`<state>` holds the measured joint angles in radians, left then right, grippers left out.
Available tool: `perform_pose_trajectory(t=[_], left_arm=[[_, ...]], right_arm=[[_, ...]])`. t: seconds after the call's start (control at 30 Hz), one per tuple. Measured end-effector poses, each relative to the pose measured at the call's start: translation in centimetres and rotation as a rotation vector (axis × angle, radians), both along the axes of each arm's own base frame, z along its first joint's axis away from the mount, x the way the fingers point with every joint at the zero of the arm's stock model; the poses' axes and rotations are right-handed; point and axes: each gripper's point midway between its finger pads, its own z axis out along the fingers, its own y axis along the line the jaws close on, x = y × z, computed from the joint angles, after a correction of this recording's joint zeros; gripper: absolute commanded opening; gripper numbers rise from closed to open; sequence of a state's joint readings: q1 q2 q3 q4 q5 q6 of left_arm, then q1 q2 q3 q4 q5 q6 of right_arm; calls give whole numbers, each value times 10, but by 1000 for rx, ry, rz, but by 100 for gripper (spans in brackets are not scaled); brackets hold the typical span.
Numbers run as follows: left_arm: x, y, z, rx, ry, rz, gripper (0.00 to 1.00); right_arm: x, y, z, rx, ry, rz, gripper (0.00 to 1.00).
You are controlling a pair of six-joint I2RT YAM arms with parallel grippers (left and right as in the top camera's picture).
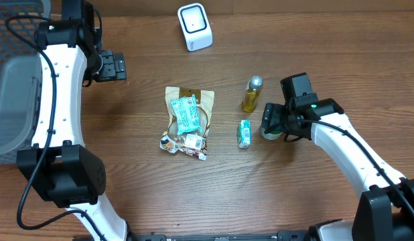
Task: Scan the item barcode
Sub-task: 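Lower the right gripper around the green-capped jar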
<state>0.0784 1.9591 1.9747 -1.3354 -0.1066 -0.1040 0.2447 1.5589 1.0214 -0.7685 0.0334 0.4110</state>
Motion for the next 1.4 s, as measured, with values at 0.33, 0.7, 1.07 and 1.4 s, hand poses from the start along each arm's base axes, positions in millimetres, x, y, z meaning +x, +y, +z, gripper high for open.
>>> perform_pose_trajectory(t=[0.33,0.7,1.07,1.4], left_arm=[[0,0,0,0,0,0,100],[0,0,0,0,0,0,100],[0,0,0,0,0,0,100],[0,0,0,0,0,0,100]], right_arm=[[3,-3,0,-19,-16,-8,78],[3,-25,0,-131,-23,-54,77],[-1,-40,26,-155,35,-106,91],[0,-30,45,-104,55,-92,99]])
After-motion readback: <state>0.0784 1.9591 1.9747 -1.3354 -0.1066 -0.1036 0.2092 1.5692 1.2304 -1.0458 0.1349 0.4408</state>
